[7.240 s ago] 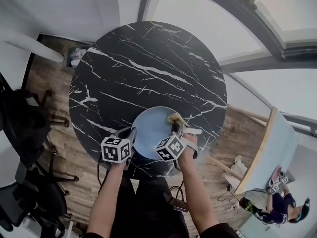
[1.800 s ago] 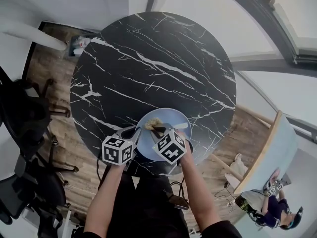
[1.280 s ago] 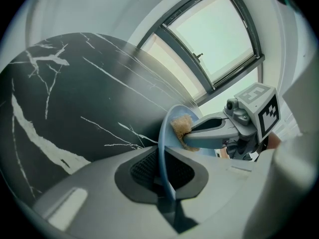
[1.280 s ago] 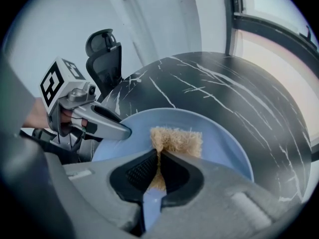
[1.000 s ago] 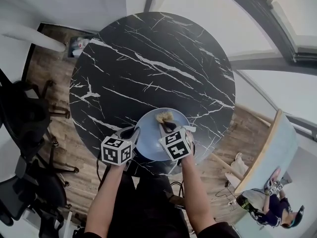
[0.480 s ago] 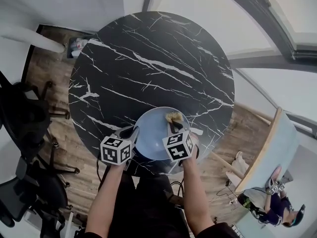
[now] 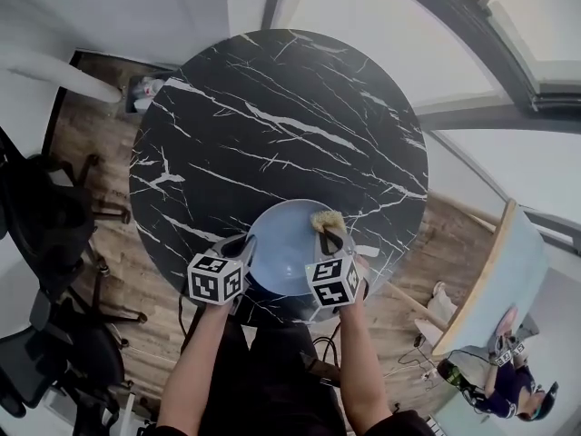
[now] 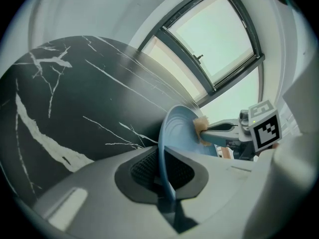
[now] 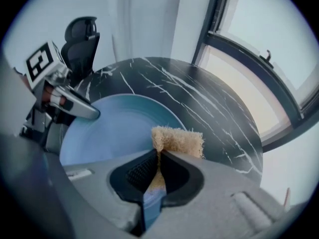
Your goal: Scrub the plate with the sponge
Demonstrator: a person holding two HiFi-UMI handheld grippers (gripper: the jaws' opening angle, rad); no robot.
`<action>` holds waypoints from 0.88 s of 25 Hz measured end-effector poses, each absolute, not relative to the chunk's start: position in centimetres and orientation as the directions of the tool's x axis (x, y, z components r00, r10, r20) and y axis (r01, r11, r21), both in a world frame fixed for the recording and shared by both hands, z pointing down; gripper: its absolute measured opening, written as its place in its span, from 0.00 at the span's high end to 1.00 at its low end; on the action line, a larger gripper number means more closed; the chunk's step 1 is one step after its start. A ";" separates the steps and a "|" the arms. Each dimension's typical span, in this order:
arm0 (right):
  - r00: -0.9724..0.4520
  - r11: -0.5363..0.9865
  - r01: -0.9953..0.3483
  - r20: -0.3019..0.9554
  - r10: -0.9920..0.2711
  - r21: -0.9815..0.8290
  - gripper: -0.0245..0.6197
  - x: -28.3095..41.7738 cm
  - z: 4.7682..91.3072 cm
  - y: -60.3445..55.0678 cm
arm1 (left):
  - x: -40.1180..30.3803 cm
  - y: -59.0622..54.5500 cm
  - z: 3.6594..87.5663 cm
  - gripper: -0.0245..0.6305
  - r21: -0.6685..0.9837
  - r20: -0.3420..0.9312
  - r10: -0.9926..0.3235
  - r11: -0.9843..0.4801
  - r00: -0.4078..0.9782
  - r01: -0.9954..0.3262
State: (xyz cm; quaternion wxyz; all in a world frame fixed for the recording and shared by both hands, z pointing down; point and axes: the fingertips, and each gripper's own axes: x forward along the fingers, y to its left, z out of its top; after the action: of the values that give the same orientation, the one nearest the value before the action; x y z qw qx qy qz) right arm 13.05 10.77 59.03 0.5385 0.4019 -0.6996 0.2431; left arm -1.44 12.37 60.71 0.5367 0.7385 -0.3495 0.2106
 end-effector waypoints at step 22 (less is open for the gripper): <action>-0.450 0.661 -0.687 0.891 -0.062 -0.301 0.93 -0.8 59.8 20.4 | -1.6 12.4 60.8 0.94 0.652 0.683 -0.307 -0.152 0.662 -0.743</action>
State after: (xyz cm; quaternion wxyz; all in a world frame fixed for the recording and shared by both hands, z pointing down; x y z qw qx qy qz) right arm -0.76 20.36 59.82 0.4666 0.2390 -0.7829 0.3350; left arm -1.56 12.37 60.78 0.5436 0.7319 -0.3588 0.2004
